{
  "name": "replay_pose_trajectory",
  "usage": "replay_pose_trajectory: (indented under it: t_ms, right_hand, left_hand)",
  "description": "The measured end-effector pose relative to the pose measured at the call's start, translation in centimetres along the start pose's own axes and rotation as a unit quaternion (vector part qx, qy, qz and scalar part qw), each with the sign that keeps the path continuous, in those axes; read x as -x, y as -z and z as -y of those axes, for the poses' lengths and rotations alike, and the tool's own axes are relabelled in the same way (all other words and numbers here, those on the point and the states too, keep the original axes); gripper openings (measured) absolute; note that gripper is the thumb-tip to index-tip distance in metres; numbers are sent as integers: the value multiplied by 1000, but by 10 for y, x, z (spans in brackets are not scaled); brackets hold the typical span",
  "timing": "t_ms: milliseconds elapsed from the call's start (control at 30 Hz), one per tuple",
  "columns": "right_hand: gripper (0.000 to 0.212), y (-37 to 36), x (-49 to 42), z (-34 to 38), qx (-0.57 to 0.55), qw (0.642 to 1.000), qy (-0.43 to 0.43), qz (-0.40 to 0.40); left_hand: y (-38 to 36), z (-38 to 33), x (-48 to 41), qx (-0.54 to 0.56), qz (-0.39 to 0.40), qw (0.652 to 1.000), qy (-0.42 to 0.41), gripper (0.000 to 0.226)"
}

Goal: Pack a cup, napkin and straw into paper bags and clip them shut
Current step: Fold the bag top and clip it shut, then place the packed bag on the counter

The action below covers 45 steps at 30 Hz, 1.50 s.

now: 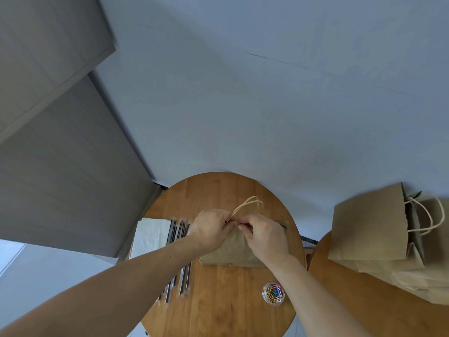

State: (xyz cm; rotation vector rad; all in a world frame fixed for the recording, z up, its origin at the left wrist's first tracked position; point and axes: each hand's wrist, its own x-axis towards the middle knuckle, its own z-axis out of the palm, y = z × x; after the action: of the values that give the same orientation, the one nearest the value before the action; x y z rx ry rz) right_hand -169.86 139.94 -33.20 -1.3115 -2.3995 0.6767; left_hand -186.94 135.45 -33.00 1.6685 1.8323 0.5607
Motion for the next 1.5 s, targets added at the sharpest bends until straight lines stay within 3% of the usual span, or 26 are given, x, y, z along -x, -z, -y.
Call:
replay_pose_trajectory:
  t_ms: [300, 500, 633, 733, 800, 867, 967, 1100, 1233, 1333, 1500]
  right_hand:
    - [18, 6, 5, 5, 26, 999, 43, 13]
    - [11, 18, 27, -7, -33, 981, 136, -133]
    - [32, 36, 37, -36, 35, 990, 29, -131]
    - [70, 39, 46, -61, 78, 992, -95, -36]
    - [78, 35, 49, -71, 20, 989, -142, 42]
    - [66, 28, 49, -79, -56, 980, -165, 96]
    - [21, 15, 47, -84, -100, 972, -171, 123]
    - [3, 7, 42, -88, -68, 978, -164, 105]
    - [21, 4, 42, -83, -53, 987, -144, 36]
    - [28, 11, 41, -66, -84, 988, -125, -9]
    - [18, 37, 28, -23, -125, 984, -96, -87]
  left_hand:
    - [3, 0, 3, 3, 22, 1000, 18, 17]
    - [26, -2, 1, -16, 84, 996, 24, 17]
    - [35, 9, 6, -35, 108, 992, 55, 36]
    - [31, 26, 14, -46, 119, 986, 104, 61]
    - [26, 39, 21, -3, 107, 983, 149, 69]
    - [21, 48, 27, 33, 98, 978, 183, 66]
    - [9, 53, 32, 60, 97, 972, 205, 38]
    - [4, 50, 36, 75, 67, 969, 227, 15]
    - [11, 45, 49, 82, 31, 966, 245, 23]
    - [27, 37, 61, 113, 0, 966, 233, 15]
    - [73, 17, 78, 268, -74, 939, 202, 15]
